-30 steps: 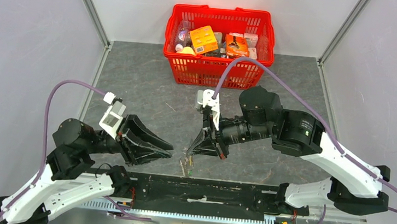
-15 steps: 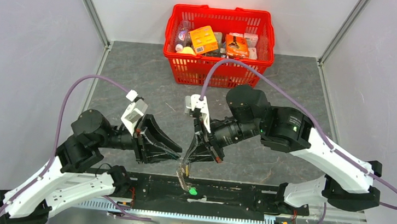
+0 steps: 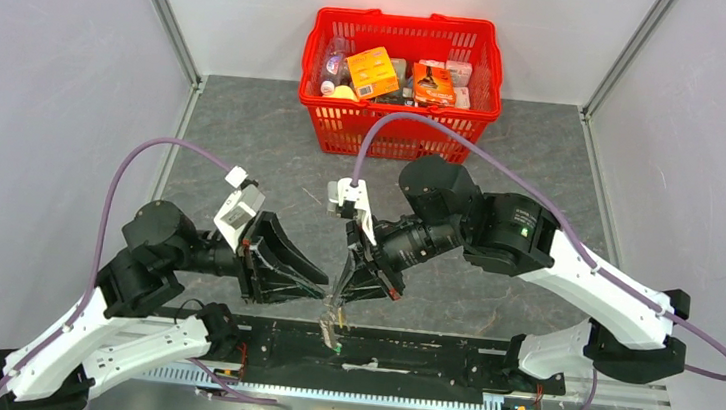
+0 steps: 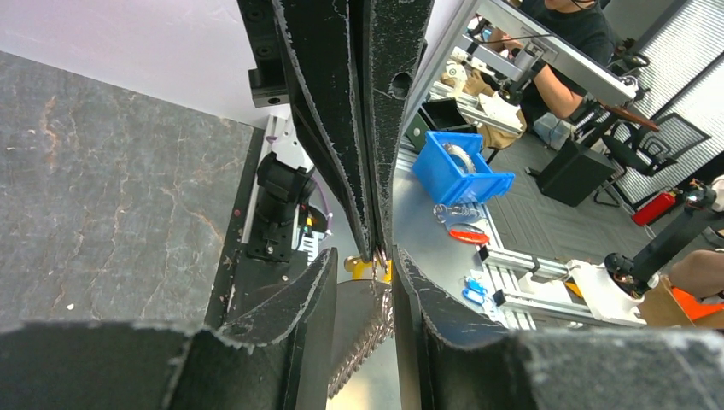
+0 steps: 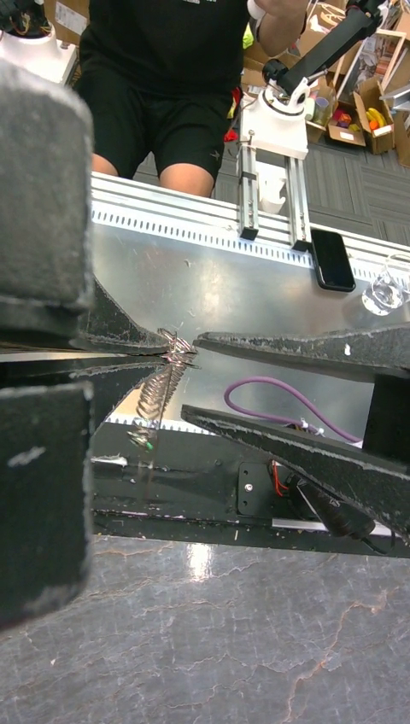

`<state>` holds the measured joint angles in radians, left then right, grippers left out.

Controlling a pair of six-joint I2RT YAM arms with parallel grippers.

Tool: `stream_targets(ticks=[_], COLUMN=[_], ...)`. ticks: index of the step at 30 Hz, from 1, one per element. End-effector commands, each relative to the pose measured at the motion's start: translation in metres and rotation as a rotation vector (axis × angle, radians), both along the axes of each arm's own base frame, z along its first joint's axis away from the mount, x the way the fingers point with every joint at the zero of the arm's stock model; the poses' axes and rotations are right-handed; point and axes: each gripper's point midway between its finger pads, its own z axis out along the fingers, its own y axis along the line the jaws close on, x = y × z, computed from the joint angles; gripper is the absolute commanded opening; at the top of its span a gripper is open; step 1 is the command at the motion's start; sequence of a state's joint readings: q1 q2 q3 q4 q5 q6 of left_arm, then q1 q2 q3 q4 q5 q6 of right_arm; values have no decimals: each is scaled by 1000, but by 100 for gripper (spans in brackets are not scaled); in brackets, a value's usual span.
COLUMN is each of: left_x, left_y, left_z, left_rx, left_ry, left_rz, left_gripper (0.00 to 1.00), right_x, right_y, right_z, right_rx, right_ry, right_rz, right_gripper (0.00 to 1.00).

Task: Put the keys on the keyring

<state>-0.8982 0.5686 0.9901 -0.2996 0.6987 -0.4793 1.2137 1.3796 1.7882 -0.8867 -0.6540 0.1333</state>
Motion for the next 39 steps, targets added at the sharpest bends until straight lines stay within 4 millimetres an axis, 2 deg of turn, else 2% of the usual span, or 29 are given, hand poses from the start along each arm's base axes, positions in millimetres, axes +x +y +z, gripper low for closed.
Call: stream_targets(ticks=[1,11,22,34,39], left_x=[-8,-12,-7,-6,-6], left_y=[3,2,-1,-3,-4], left_z=[11,4,-8,-11,-12], left_rx=[-20,1,36,48,52], left_ry=[-53,-33,-4,5,6], left_rz=[-39,-71,-60,-63,-68], left_gripper=[36,36,32,20,11], right_x=[2,6,8,9,9], right_y=[5,8,10,11,11], right_z=[17,19,21,21,20], right_rx=[55,63,72,73,73], right_ry=[-27,-39,-45,-49,-50], right_rz=[2,-13,-20,-20,-19], right_gripper=[0,0,0,0,0])
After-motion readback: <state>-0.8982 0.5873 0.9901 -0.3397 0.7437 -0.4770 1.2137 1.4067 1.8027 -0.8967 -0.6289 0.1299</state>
